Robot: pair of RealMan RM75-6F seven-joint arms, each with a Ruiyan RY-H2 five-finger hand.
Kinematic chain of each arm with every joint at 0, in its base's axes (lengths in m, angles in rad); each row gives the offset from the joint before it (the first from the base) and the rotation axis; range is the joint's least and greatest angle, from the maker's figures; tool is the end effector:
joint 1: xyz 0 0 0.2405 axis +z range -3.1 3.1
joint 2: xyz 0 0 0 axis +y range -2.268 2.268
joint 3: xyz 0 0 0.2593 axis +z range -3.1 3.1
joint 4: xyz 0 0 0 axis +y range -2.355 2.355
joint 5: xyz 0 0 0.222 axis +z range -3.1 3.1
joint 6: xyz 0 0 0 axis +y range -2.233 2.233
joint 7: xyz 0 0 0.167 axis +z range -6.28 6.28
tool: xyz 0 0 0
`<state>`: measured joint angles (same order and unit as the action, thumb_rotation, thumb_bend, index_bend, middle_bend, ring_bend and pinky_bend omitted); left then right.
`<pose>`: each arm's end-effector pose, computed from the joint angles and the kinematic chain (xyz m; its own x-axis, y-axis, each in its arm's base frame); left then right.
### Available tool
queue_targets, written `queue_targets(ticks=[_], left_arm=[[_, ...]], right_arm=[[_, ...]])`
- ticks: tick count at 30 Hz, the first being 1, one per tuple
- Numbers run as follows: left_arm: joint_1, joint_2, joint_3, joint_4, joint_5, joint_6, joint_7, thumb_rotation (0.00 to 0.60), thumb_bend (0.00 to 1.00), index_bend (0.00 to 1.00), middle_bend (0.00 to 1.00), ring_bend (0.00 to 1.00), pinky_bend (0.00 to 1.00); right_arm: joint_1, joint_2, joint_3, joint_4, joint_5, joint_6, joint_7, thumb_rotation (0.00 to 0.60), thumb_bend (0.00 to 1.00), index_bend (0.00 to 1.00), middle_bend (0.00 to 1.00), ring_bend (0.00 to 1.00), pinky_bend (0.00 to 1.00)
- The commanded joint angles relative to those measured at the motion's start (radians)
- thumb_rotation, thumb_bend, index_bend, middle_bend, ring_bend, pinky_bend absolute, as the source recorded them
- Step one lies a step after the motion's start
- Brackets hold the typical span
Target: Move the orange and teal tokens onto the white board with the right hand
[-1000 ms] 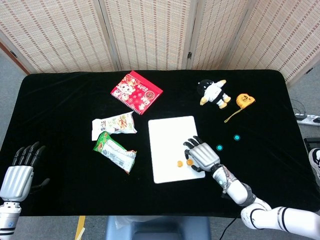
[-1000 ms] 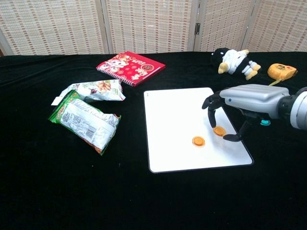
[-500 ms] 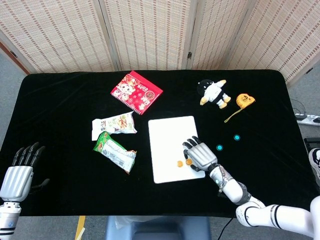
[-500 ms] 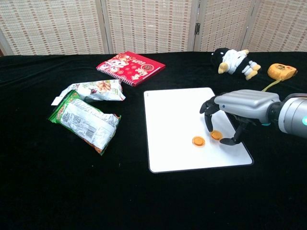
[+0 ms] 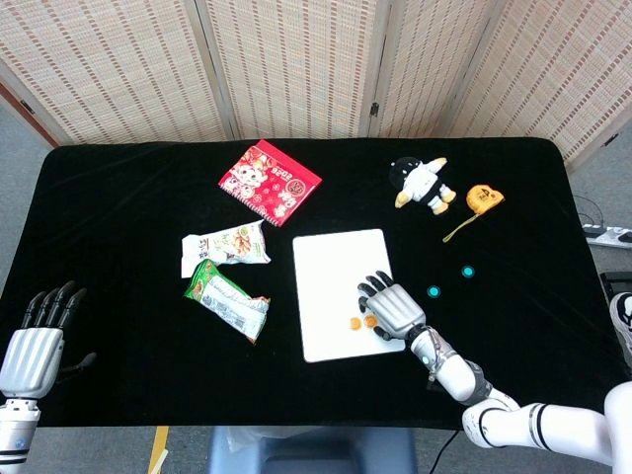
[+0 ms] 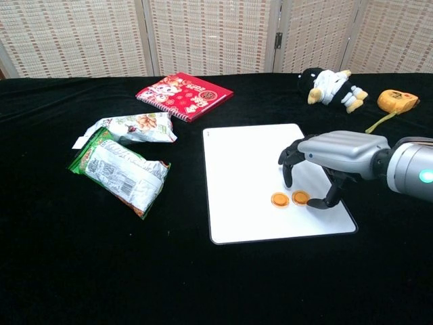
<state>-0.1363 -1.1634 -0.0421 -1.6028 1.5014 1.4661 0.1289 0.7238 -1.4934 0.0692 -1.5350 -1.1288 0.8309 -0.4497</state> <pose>-0.3068 0.2193 0.1313 0.4809 0.0053 0.8767 0.8753 -0.0601 -0.4798 -0.1719 -0.3311 -0.0575 0.6135 -0.3751 0.6949 -0.7684 -0.4863 0.4160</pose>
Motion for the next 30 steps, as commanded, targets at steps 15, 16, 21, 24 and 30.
queue_targets(ticks=[15, 16, 21, 24, 30], left_arm=[[-0.006, -0.002, -0.004, 0.002, -0.001, -0.007, 0.001, 0.6, 0.22, 0.0, 0.02, 0.05, 0.0], [-0.007, -0.002, -0.004, 0.001, 0.0, -0.008, 0.002, 0.6, 0.22, 0.0, 0.02, 0.05, 0.0], [-0.009, -0.001, -0.003, -0.009, 0.005, -0.009, 0.012, 0.6, 0.22, 0.0, 0.01, 0.05, 0.0], [-0.009, 0.0, -0.002, -0.016, 0.009, -0.005, 0.017, 0.6, 0.22, 0.0, 0.01, 0.05, 0.0], [-0.007, 0.004, -0.001, -0.026, 0.009, -0.003, 0.024, 0.6, 0.22, 0.0, 0.02, 0.05, 0.0]], right_arm=[[-0.094, 0.19, 0.038, -0.041, -0.006, 0.127, 0.159, 0.6, 0.37, 0.3, 0.17, 0.08, 0.0], [-0.099, 0.195, 0.036, -0.033, -0.001, 0.126, 0.164, 0.6, 0.37, 0.32, 0.17, 0.08, 0.0], [-0.118, 0.19, 0.019, 0.034, 0.024, 0.104, 0.188, 0.6, 0.37, 0.36, 0.17, 0.08, 0.0], [-0.121, 0.166, 0.012, 0.086, 0.034, 0.083, 0.199, 0.6, 0.37, 0.36, 0.17, 0.08, 0.0], [-0.118, 0.103, 0.0, 0.188, 0.039, 0.044, 0.207, 0.6, 0.37, 0.37, 0.17, 0.08, 0.0]])
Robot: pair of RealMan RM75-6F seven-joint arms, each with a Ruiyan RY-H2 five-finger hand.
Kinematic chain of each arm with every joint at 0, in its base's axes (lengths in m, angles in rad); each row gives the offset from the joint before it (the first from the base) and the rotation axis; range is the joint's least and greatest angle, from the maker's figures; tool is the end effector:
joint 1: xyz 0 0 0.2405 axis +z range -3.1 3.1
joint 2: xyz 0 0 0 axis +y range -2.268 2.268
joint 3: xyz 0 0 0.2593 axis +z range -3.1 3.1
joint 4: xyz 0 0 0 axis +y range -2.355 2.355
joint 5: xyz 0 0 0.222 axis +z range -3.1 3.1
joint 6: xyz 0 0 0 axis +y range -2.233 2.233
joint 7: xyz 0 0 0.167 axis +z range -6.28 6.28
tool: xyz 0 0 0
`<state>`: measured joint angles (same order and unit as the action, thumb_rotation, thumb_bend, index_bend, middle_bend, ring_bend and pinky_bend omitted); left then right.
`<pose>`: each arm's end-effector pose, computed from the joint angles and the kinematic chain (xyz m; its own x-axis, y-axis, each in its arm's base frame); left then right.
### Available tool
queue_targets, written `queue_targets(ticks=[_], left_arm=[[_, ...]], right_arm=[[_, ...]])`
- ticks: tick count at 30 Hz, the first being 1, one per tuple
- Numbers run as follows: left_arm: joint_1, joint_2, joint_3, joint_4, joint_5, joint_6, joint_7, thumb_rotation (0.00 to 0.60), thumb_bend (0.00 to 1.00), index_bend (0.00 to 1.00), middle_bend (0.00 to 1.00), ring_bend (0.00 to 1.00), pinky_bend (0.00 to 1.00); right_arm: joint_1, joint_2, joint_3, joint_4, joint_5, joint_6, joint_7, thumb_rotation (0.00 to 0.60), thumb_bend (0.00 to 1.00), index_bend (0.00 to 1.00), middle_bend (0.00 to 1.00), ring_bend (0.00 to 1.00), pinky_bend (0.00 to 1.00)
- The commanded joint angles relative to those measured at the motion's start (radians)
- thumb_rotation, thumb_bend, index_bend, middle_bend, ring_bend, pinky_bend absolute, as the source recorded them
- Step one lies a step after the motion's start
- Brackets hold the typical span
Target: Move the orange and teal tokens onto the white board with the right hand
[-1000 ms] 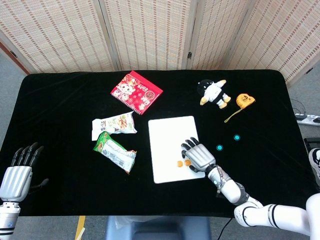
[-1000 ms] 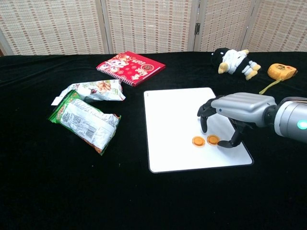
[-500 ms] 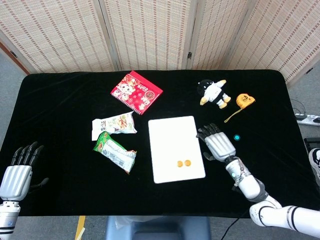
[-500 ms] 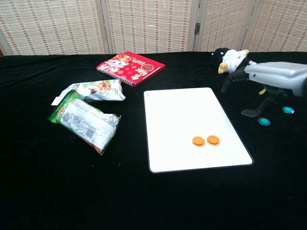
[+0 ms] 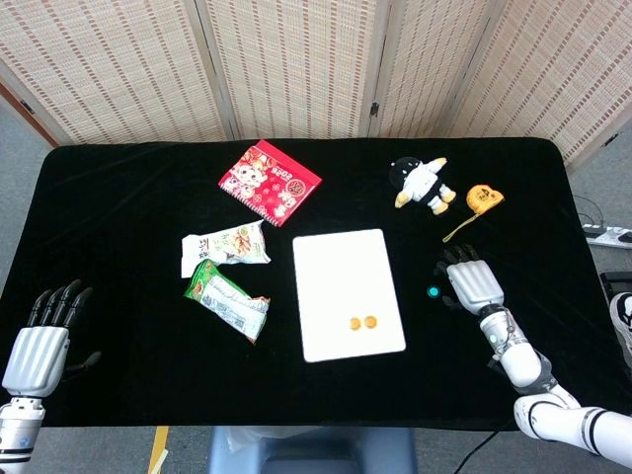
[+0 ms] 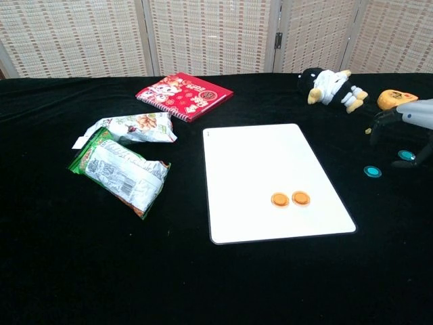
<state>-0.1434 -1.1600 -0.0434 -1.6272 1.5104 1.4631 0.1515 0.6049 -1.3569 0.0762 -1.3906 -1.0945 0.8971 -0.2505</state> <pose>-0.2989 0.2210 0.1293 0.4834 0.0031 0.8754 0.8729 -0.0780 -0.4817 -0.2760 -0.3601 0.0268 0.5406 -0.3453 0.7672 -0.8402 -0.1760 0.5129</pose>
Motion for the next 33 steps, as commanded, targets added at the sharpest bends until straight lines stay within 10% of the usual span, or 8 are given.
queue_targets(ticks=[1, 33], left_arm=[[0.001, 0.002, 0.001, -0.003, 0.0, 0.0, 0.002, 0.6, 0.22, 0.0, 0.01, 0.05, 0.0], [0.007, -0.001, -0.001, 0.015, -0.01, 0.002, -0.013, 0.6, 0.22, 0.0, 0.01, 0.05, 0.0]], right_arm=[[0.002, -0.042, -0.006, 0.056, 0.004, -0.027, 0.011, 0.6, 0.37, 0.37, 0.17, 0.08, 0.0], [0.016, -0.142, 0.021, 0.174, 0.023, -0.066, -0.024, 0.6, 0.37, 0.43, 0.19, 0.09, 0.0]])
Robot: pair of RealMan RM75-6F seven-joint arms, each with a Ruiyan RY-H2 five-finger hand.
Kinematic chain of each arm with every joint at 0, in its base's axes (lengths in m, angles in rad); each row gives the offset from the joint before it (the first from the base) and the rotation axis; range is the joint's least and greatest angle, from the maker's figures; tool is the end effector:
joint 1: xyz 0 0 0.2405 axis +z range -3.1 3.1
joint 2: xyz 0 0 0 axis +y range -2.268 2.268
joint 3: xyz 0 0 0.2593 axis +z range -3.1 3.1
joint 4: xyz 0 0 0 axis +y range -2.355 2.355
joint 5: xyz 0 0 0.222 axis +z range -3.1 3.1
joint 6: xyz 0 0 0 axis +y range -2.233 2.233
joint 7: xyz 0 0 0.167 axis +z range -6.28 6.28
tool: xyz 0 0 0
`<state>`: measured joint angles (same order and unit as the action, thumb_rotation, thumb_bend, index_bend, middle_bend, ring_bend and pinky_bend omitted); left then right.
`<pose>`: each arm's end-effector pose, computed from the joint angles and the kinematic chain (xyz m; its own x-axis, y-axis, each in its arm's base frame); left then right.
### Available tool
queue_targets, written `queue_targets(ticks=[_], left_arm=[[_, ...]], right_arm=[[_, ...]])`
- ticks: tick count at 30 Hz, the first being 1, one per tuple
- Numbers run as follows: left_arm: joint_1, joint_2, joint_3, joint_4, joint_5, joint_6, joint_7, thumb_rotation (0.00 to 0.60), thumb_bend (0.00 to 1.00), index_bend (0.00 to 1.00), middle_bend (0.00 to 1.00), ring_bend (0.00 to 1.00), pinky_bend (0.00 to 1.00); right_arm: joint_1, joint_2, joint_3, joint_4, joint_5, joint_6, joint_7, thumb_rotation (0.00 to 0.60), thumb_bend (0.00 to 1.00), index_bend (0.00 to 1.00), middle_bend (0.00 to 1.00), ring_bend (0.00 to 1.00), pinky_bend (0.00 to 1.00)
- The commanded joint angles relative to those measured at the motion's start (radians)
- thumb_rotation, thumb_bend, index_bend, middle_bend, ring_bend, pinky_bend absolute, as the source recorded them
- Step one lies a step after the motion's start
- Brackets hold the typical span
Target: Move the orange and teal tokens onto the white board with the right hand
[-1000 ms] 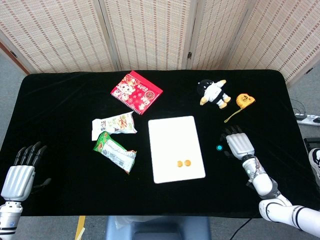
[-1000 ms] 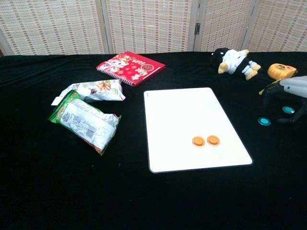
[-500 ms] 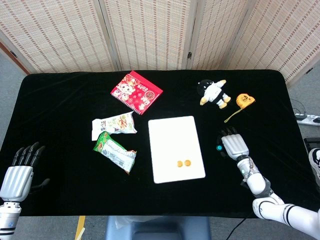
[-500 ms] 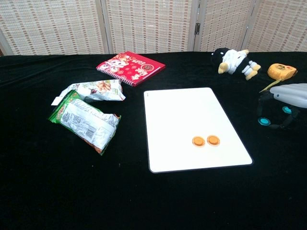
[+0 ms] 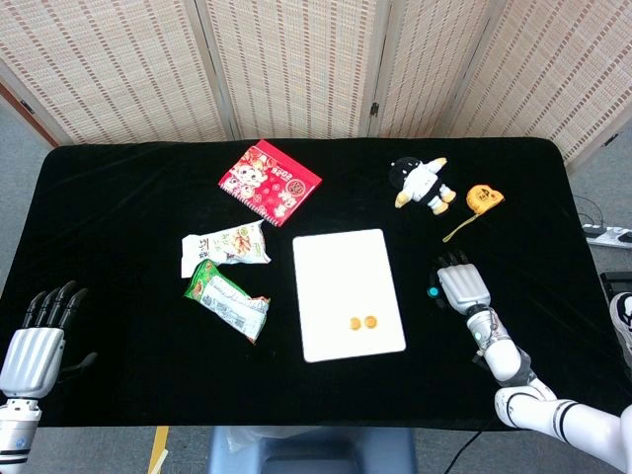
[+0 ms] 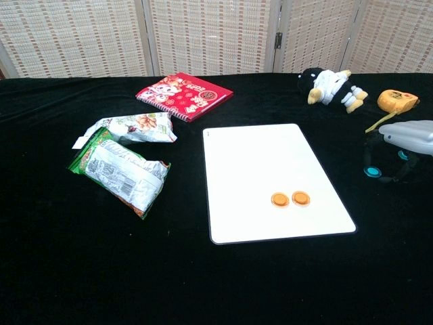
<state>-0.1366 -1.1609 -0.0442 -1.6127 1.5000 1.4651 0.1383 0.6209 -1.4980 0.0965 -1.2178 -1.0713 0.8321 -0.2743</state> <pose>-0.3049 0.2197 0.1314 0.4825 0.0045 0.8759 0.8745 -0.0599 -0.4814 -0.2866 -0.3724 -0.0090 0.5548 -0.3761 0.7421 -0.8281 -0.1635 0.5362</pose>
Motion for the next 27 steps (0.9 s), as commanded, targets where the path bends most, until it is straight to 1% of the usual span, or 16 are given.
queue_targets(ticks=[1, 8, 16, 19, 22, 25, 27], left_arm=[[0.0, 0.0, 0.0, 0.0, 0.0, 0.0, 0.0, 0.6, 0.22, 0.0, 0.01, 0.05, 0.0], [0.002, 0.0, 0.001, 0.004, -0.005, -0.002, -0.003, 0.6, 0.22, 0.0, 0.01, 0.05, 0.0], [0.001, -0.001, 0.001, 0.01, -0.007, -0.006, -0.006, 0.6, 0.22, 0.0, 0.01, 0.05, 0.0], [0.002, 0.001, 0.0, 0.009, -0.008, -0.005, -0.007, 0.6, 0.22, 0.0, 0.01, 0.05, 0.0], [0.002, 0.004, -0.002, 0.006, -0.008, -0.002, -0.007, 0.6, 0.22, 0.0, 0.01, 0.05, 0.0], [0.003, 0.005, -0.004, 0.003, -0.009, 0.001, -0.007, 0.6, 0.22, 0.0, 0.01, 0.05, 0.0], [0.003, 0.005, -0.003, 0.002, -0.008, 0.001, -0.007, 0.6, 0.22, 0.0, 0.01, 0.05, 0.0]], right_arm=[[0.001, -0.002, 0.001, 0.001, 0.0, -0.002, -0.001, 0.6, 0.37, 0.43, 0.19, 0.09, 0.0], [0.007, -0.007, 0.004, 0.001, 0.002, -0.008, -0.011, 0.6, 0.37, 0.44, 0.19, 0.09, 0.0], [0.008, -0.002, 0.01, -0.014, 0.006, -0.004, -0.018, 0.6, 0.37, 0.53, 0.22, 0.1, 0.0], [0.001, 0.024, 0.02, -0.06, -0.016, 0.026, -0.002, 0.6, 0.37, 0.54, 0.22, 0.11, 0.0], [0.0, 0.059, 0.032, -0.131, -0.044, 0.053, 0.014, 0.6, 0.37, 0.54, 0.22, 0.11, 0.0], [0.018, 0.086, 0.047, -0.196, -0.055, 0.043, 0.015, 0.6, 0.37, 0.54, 0.22, 0.11, 0.0], [0.041, 0.087, 0.057, -0.226, -0.053, 0.029, -0.003, 0.6, 0.37, 0.54, 0.22, 0.11, 0.0]])
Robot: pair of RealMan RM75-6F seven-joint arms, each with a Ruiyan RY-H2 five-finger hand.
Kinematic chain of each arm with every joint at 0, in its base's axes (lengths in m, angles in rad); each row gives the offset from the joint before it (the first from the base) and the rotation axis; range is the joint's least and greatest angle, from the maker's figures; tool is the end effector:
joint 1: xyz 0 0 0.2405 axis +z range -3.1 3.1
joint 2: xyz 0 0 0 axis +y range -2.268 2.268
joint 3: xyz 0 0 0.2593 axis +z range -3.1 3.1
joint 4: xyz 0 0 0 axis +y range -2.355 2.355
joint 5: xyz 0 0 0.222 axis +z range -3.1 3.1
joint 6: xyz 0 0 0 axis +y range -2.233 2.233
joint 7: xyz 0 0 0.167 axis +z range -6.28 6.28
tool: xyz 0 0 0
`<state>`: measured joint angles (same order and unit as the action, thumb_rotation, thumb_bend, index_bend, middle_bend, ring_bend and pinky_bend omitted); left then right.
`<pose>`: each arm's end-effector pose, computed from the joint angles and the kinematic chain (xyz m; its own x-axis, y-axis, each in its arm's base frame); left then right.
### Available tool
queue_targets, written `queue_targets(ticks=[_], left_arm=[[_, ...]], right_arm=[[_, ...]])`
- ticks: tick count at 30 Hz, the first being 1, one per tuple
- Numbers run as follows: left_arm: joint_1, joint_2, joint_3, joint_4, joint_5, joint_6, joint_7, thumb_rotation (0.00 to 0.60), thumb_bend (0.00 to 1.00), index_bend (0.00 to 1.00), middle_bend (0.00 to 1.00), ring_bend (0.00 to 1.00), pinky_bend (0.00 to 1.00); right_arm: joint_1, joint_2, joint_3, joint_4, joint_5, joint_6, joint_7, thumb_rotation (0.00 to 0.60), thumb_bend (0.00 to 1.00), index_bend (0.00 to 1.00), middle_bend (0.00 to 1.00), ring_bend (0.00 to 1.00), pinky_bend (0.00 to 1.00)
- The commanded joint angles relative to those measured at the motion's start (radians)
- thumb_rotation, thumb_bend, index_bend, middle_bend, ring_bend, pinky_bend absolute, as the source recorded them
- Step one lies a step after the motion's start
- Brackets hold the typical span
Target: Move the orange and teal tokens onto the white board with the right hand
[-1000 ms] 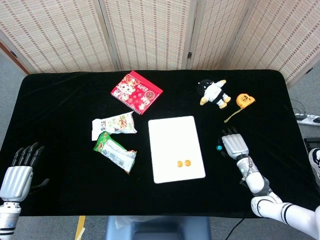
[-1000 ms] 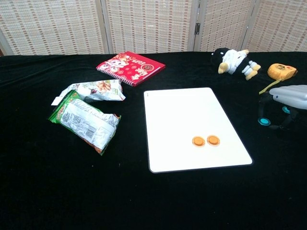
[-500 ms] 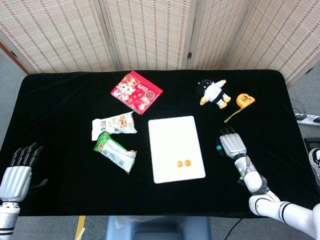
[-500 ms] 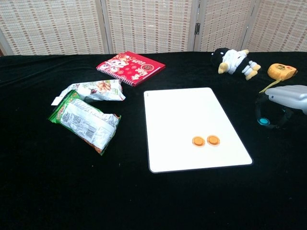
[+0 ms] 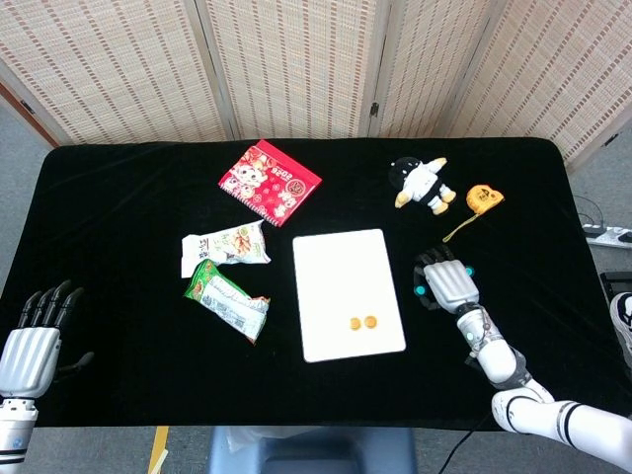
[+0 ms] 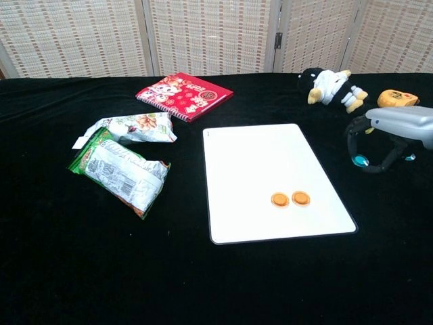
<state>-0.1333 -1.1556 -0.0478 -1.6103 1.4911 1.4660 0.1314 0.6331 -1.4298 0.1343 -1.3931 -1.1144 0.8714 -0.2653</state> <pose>-0.3077 0.2197 0.1347 0.4819 0.0023 0.8762 0.8753 -0.0472 -0.4813 -0.2391 -0.3687 -0.0003 0.5032 -0.3364 0.7960 -0.8633 -0.2366 0.4457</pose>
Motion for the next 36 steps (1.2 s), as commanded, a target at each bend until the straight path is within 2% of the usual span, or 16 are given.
queue_targets(ticks=[1, 6, 14, 21, 31, 34, 36], left_arm=[[0.0, 0.0, 0.001, -0.001, 0.001, 0.0, 0.001, 0.6, 0.22, 0.0, 0.01, 0.05, 0.0], [0.001, 0.005, 0.0, -0.006, 0.001, 0.002, 0.003, 0.6, 0.22, 0.0, 0.01, 0.05, 0.0], [0.004, 0.007, 0.002, -0.008, 0.002, 0.004, 0.005, 0.6, 0.22, 0.0, 0.01, 0.05, 0.0], [0.001, 0.003, 0.002, -0.008, 0.002, 0.0, 0.01, 0.6, 0.22, 0.0, 0.01, 0.05, 0.0], [-0.001, 0.002, 0.002, -0.012, 0.002, -0.003, 0.019, 0.6, 0.22, 0.0, 0.01, 0.05, 0.0], [0.0, 0.003, 0.003, -0.012, 0.0, -0.004, 0.019, 0.6, 0.22, 0.0, 0.01, 0.05, 0.0], [0.002, 0.004, 0.003, -0.011, -0.003, -0.005, 0.017, 0.6, 0.22, 0.0, 0.01, 0.05, 0.0]], right_arm=[[0.04, 0.015, 0.023, -0.059, -0.007, -0.018, -0.021, 0.6, 0.37, 0.54, 0.22, 0.11, 0.0], [0.106, -0.04, 0.042, -0.075, 0.033, -0.058, -0.086, 0.6, 0.37, 0.54, 0.22, 0.11, 0.0], [0.197, -0.129, 0.071, -0.041, 0.137, -0.071, -0.197, 0.6, 0.37, 0.54, 0.21, 0.1, 0.0], [0.26, -0.177, 0.081, 0.012, 0.258, -0.074, -0.282, 0.6, 0.37, 0.54, 0.21, 0.1, 0.0], [0.331, -0.239, 0.084, 0.095, 0.359, -0.069, -0.351, 0.6, 0.37, 0.53, 0.2, 0.09, 0.0], [0.349, -0.256, 0.083, 0.116, 0.38, -0.073, -0.364, 0.6, 0.37, 0.51, 0.19, 0.09, 0.0], [0.358, -0.264, 0.079, 0.125, 0.385, -0.074, -0.368, 0.6, 0.37, 0.43, 0.18, 0.08, 0.0]])
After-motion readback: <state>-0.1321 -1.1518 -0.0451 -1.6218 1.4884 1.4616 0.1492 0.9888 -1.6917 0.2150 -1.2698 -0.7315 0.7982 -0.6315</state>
